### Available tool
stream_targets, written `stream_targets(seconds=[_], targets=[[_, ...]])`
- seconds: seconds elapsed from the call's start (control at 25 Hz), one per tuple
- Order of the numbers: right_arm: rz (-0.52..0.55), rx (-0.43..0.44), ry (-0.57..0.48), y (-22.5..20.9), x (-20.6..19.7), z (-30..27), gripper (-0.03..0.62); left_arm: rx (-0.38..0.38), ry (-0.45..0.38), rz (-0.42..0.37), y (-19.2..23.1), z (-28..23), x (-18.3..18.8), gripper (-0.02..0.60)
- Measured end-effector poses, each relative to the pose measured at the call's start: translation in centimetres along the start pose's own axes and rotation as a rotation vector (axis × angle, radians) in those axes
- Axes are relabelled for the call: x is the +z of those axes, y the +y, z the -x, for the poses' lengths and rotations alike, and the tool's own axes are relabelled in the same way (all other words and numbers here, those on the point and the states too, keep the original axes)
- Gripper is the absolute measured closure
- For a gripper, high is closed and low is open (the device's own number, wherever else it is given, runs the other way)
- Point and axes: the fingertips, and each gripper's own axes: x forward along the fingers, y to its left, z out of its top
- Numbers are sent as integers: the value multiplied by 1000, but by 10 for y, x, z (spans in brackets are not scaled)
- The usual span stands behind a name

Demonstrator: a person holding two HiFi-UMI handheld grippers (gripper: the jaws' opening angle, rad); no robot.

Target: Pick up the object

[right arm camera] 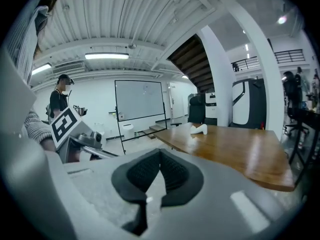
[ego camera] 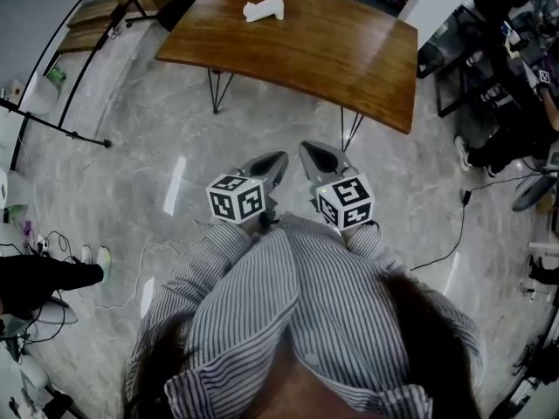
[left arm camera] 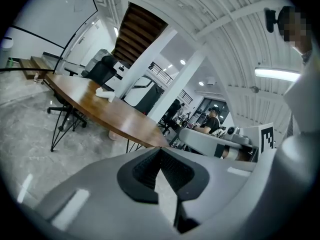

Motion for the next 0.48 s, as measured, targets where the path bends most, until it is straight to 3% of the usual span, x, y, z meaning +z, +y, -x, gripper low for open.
stream_targets(seconds=[0.2, 0.48], targets=[[-16, 11, -30, -9, -1, 1, 592, -13, 21, 22, -3, -11, -9, 580], [-65, 47, -49, -36, 15, -46, 592, -10, -4, 42, 37, -41, 23, 580]])
